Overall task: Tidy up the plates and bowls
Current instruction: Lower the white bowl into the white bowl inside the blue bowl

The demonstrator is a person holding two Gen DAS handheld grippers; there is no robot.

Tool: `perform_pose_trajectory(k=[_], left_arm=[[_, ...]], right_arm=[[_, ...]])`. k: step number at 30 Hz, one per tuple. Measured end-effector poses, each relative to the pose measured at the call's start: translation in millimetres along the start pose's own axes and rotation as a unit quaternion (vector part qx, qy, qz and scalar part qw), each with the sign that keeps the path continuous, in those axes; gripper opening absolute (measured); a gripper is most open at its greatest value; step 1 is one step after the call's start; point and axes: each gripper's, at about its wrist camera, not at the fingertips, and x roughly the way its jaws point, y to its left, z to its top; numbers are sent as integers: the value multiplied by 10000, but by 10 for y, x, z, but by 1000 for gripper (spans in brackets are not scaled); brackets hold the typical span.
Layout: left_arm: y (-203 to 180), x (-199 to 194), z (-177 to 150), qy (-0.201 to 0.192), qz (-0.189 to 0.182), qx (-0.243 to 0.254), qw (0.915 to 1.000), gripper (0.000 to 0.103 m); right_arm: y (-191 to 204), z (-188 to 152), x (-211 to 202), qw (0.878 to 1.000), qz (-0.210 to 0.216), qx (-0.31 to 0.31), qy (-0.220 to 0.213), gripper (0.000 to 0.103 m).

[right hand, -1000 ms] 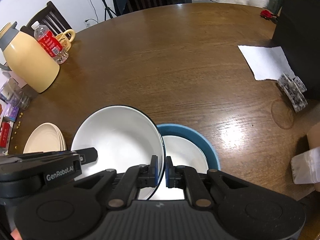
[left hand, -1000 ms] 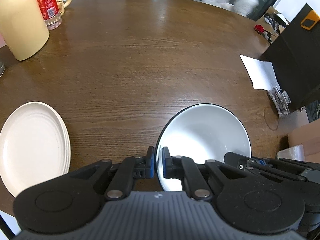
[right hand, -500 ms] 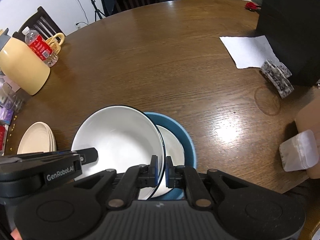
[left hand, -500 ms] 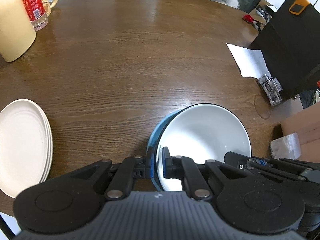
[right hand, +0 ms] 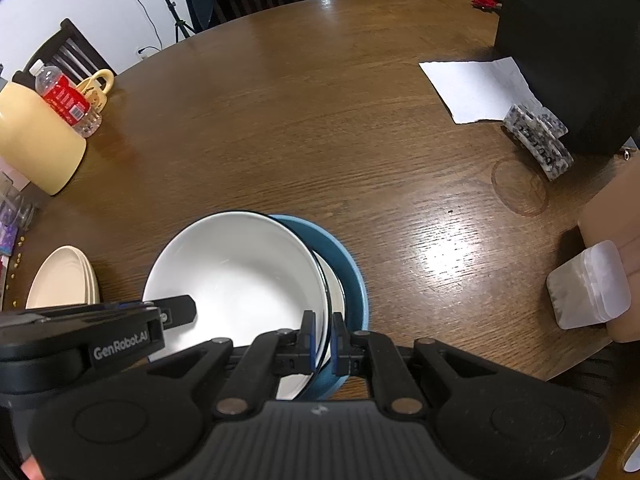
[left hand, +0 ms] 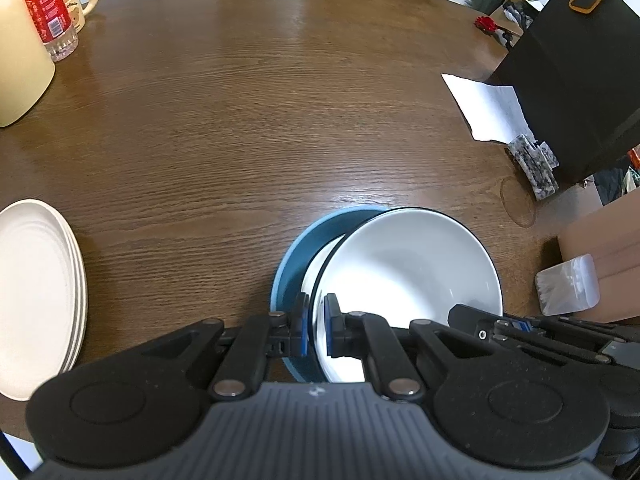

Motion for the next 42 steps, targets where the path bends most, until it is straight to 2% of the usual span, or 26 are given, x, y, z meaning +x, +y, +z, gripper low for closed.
perform_pose_trajectory(k=[18, 42], left_arm=[[-49, 161, 73, 139, 18, 42, 9999, 7], [-12, 261, 30, 149, 128, 80, 9998, 8]], right_arm=[[-87, 56, 125, 9999, -61, 44, 73, 7], [41, 47, 270, 9991, -241, -339, 128, 8]])
